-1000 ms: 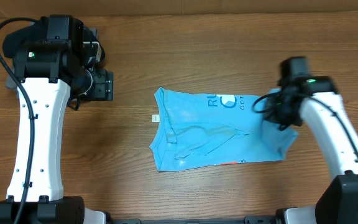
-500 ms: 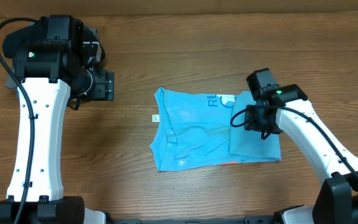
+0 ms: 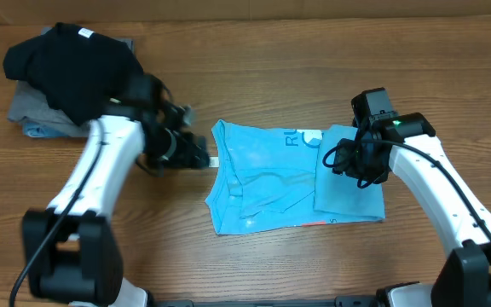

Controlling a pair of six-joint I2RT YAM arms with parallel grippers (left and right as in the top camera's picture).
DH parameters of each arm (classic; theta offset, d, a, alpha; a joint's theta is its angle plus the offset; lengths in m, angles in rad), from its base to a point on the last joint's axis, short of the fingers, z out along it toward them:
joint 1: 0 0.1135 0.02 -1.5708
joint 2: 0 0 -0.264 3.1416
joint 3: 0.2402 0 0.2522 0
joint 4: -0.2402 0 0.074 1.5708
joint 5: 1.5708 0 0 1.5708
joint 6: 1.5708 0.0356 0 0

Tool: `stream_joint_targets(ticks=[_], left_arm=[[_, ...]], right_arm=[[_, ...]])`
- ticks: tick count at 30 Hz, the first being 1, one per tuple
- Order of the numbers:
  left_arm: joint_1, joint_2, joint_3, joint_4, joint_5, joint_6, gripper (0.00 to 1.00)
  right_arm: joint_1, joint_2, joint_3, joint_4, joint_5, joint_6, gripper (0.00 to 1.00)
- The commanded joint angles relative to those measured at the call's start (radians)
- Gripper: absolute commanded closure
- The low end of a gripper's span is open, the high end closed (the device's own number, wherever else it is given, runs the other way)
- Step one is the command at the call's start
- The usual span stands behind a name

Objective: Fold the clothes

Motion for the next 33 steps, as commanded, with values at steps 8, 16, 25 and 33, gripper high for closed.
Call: stream_joint_targets(ticks=[8, 16, 25, 33], left_arm=[[-0.214, 0.218, -0.055, 0.171, 0.058, -0.105, 0.16], [-0.266, 0.330, -0.055, 0.202, 0.029, -0.166, 0.21], [-0.237, 0.333, -0.034, 0.169, -0.012, -0.188, 0.96], [-0.072, 0.227, 0.174, -0.206, -0.386, -0.167, 0.96]], right_arm=[[-0.003, -0.125, 0.029, -0.008, -0.059, 0.001, 0.46], [-0.003, -0.142, 0.029, -0.018, -0.059, 0.001, 0.46], [-0.004, -0.143, 0.029, -0.026, -0.055, 0.001, 0.46], [-0.050, -0.174, 0.029, -0.033, -0.056, 0.002, 0.46]])
